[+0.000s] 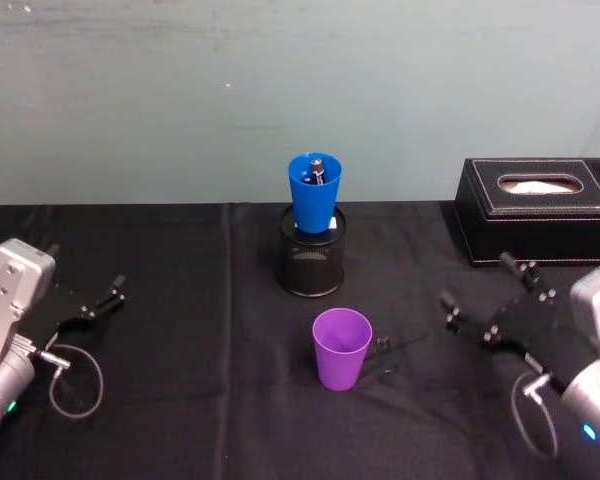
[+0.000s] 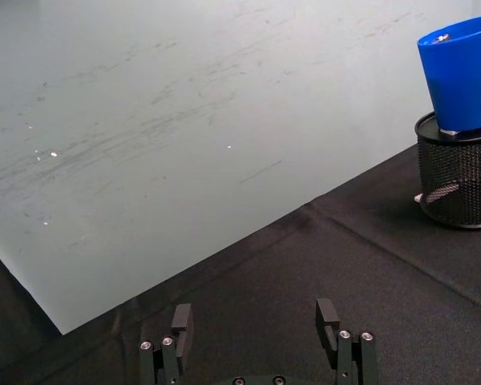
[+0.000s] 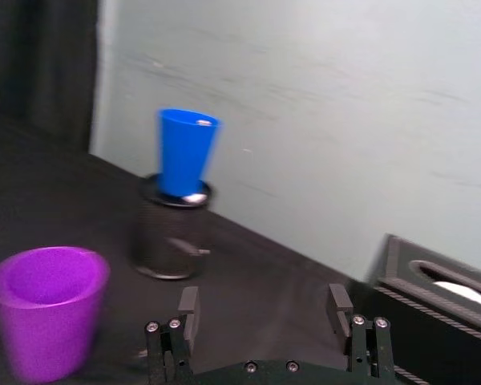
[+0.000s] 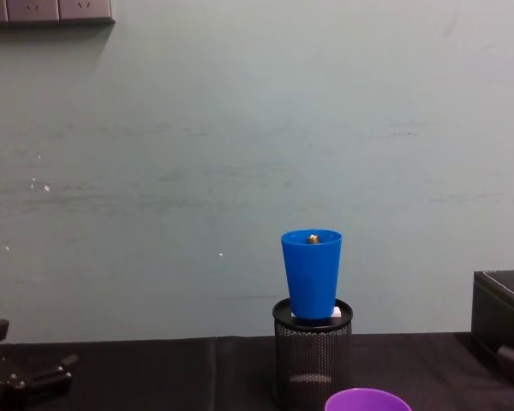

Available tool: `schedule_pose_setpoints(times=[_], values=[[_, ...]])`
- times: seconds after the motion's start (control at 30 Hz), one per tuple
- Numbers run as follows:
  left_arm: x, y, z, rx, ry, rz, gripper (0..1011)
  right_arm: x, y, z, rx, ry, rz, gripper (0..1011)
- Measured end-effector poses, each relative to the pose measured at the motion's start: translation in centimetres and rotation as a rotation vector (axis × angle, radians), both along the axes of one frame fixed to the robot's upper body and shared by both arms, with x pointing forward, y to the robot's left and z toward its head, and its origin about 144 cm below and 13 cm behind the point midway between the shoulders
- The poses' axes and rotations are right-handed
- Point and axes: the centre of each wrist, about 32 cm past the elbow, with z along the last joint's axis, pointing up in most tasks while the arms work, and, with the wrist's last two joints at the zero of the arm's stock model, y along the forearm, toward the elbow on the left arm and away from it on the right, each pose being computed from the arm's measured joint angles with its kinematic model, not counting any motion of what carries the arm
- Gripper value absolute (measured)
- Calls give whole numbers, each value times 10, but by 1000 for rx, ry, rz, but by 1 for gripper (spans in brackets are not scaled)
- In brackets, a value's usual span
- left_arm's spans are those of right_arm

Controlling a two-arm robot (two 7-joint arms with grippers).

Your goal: Pick up one cup with a gripper and tap it against the other cup.

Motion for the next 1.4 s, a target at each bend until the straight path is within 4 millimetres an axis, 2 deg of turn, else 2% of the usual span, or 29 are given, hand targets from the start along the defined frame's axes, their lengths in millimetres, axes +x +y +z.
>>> schedule_pose_setpoints(times=[0.17, 0.37, 1.03, 1.4], values=[[0, 0, 0, 0, 0, 0, 1000, -19, 7, -17, 44, 25, 115, 1003], [0, 0, 0, 0, 0, 0, 1000, -25, 17, -27, 59, 45, 199, 1003], [0, 0, 0, 0, 0, 0, 1000, 9, 40, -37, 113, 145, 317, 1002], [0, 0, 0, 0, 0, 0, 1000, 19, 50, -39, 117, 194, 350, 1003]])
